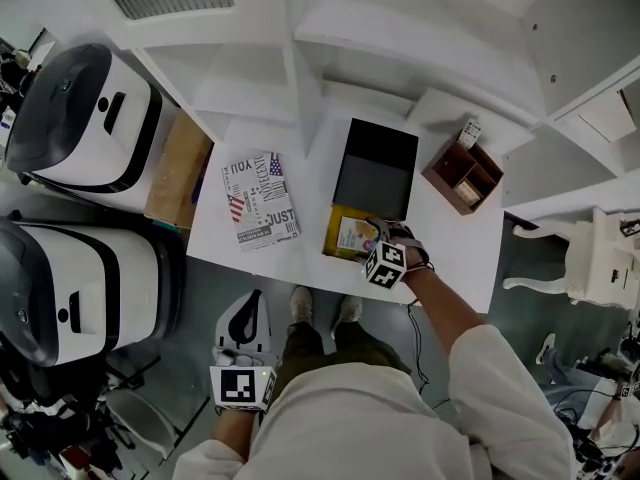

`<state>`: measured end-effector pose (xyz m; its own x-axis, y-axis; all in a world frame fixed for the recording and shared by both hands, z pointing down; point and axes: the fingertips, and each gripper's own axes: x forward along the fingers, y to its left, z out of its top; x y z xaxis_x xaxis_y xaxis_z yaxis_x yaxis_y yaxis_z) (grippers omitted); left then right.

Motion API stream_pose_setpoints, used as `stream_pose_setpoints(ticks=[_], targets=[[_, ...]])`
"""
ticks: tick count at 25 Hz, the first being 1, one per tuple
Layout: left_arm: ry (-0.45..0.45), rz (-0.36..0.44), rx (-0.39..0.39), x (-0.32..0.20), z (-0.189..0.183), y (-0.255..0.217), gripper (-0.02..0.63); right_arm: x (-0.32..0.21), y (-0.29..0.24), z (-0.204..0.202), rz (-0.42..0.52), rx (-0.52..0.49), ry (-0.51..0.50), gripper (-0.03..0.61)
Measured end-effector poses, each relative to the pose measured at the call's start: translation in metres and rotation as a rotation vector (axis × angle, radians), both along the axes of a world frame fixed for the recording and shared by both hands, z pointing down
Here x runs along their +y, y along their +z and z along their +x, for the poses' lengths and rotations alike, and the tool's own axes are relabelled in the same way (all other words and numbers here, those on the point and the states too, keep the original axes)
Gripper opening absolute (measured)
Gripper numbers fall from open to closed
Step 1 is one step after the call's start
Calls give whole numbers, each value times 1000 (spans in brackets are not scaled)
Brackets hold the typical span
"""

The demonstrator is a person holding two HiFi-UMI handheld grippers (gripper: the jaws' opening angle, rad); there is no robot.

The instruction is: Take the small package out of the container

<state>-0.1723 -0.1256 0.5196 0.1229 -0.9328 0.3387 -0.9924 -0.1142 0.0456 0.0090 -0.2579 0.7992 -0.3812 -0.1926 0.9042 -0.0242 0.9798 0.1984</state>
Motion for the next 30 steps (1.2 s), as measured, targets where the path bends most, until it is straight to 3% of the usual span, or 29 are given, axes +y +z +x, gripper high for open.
stream_pose_setpoints(ticks=[12, 18, 30], targets=[[-50, -42, 19, 5, -19, 18, 8, -10, 40, -6, -79, 117, 1, 439], [-64, -51, 29, 4, -23, 22, 8, -4, 51, -6, -166, 185, -18, 439], [-67, -52, 43, 1, -25, 26, 8, -2, 52, -8, -190, 236, -36, 425]])
